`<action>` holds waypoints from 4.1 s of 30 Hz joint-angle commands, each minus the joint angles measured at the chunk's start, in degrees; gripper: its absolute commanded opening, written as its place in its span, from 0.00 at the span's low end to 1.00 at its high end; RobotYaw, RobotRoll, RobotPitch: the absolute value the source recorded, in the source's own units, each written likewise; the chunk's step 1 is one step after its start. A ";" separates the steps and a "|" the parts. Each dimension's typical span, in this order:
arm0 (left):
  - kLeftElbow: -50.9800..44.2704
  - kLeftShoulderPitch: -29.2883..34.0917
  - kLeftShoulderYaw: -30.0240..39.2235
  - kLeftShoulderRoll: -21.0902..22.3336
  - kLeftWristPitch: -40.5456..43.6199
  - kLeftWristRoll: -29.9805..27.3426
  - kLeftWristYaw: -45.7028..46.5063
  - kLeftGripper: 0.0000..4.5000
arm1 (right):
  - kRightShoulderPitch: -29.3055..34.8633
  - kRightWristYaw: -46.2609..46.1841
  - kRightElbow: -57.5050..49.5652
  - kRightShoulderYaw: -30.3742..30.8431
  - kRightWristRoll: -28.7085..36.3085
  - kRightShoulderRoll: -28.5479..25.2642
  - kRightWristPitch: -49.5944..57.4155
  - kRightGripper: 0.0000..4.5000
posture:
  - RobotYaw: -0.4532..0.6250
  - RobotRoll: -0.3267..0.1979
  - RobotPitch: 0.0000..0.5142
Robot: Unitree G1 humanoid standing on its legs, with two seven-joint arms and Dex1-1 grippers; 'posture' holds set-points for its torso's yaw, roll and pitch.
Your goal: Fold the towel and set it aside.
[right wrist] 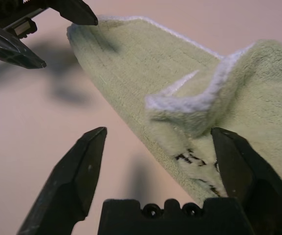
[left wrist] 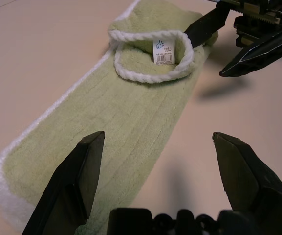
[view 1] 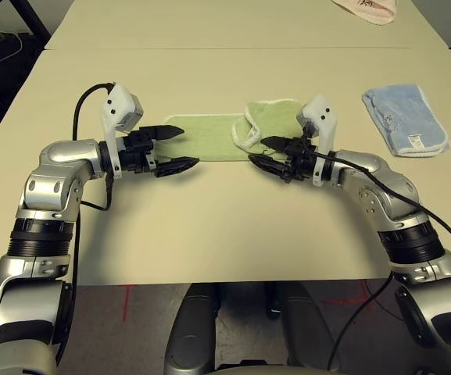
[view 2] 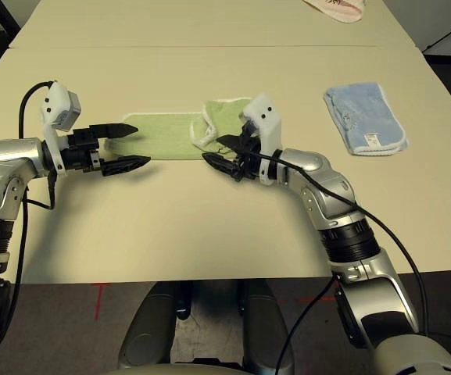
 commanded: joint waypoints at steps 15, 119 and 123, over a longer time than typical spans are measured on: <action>3.06 -2.16 0.32 -0.16 -0.40 1.48 3.06 1.00 | 0.44 8.07 3.41 -10.60 2.07 -9.45 -10.00 1.00 | 0.48 0.62 0.36; 2.78 -19.35 22.14 -13.73 53.98 -20.55 41.94 0.01 | 3.33 17.76 21.27 -9.65 -5.60 -11.14 -38.51 1.00 | 0.51 0.62 0.38; 2.05 -21.20 20.50 -15.86 53.50 -21.23 41.54 0.01 | 3.32 17.27 21.55 -9.70 -5.82 -11.51 -38.30 1.00 | 0.51 0.62 0.38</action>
